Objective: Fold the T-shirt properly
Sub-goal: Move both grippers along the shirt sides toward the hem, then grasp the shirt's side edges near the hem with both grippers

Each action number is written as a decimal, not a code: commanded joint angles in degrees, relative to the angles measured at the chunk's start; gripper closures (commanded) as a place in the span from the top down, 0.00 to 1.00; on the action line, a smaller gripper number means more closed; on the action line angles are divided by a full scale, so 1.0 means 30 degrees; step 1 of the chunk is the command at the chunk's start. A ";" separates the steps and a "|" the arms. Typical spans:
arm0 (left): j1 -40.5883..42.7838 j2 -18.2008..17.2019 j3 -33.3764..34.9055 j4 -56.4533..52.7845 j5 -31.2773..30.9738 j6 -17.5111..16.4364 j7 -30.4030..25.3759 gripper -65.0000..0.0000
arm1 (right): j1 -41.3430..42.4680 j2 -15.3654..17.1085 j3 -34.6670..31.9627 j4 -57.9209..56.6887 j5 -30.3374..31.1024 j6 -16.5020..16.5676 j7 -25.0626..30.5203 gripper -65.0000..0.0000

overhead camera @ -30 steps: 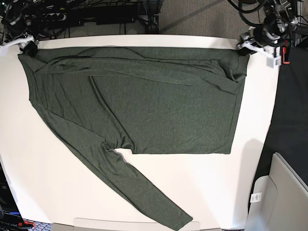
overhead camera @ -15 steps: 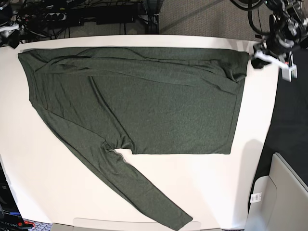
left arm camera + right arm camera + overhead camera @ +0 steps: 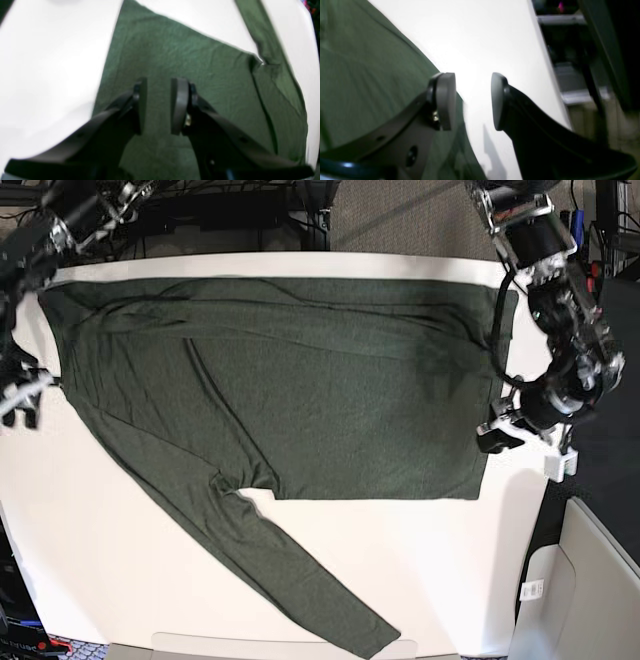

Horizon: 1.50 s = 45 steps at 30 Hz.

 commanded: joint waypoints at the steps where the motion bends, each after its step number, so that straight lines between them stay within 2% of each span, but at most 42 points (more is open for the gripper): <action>1: -0.0939 -0.0209 0.0393 -0.0337 0.0024 -0.0070 -0.0613 0.25 | 0.0621 0.0274 -0.0552 -0.0313 -0.0353 0.0041 0.0612 0.36; 7: -0.1818 -0.0297 0.3089 -0.3912 0.1636 -0.0070 -0.5096 0.25 | 0.4900 0.0098 -0.2954 -0.4855 -0.3342 0.0041 0.1228 0.36; 11: -0.2609 -0.0297 0.4671 -0.6491 0.2867 -0.0070 -0.7968 0.25 | 0.6599 -0.0224 -0.4273 -0.7229 -0.4924 0.0041 0.2957 0.36; 15: -0.3224 -0.0297 0.5111 -0.8454 0.3834 -0.0070 -1.0576 0.25 | 0.7713 -0.0312 -0.5592 -0.8958 -0.5979 0.0041 0.3572 0.36; 19: -0.4133 -0.0297 0.5111 -1.0183 0.5416 -0.0070 -1.2657 0.26 | 0.8387 -0.0810 -0.5797 -1.0042 -0.6683 0.0041 0.3865 0.36; 25: -0.5481 -0.0297 0.4994 -1.2498 0.5914 -0.0070 -1.3419 0.39 | 0.8592 -0.1191 -0.5826 -1.0394 -0.6741 0.0041 0.4099 0.36; 30: -0.5862 -0.0297 0.5023 -1.2674 0.5914 -0.0041 -1.3858 0.39 | 0.8563 -0.1220 -0.5826 -1.0335 -0.6741 0.0041 0.4099 0.36; 33: -0.6213 -0.0297 0.4994 -1.4198 0.5914 -0.0041 -1.3946 0.40 | 0.8475 -0.1220 -0.5826 -1.0306 -0.6683 0.0041 0.4099 0.36; 37: -0.6829 -0.0385 0.5023 -1.5370 0.5914 -0.0041 -1.3975 0.47 | 0.8416 -0.1220 -0.5797 -1.0306 -0.6653 0.0041 0.4099 0.36; 40: -0.6770 -0.0443 0.5111 -1.5370 0.5914 -0.0041 -1.4708 0.48 | 0.8416 -0.1220 -0.5768 -1.0277 -0.6624 0.0041 0.4099 0.36; 41: -0.6741 -0.0502 0.5111 -1.5399 0.5914 0.0047 -1.4972 0.48 | 0.8416 -0.1220 -0.5768 -1.0277 -0.6624 0.0041 0.4070 0.36; 45: -0.6829 -0.0531 0.5111 -1.6308 0.6530 0.1805 -1.5704 0.48 | 0.8416 -0.1220 -0.5797 -1.0277 -0.6624 0.0041 0.4070 0.36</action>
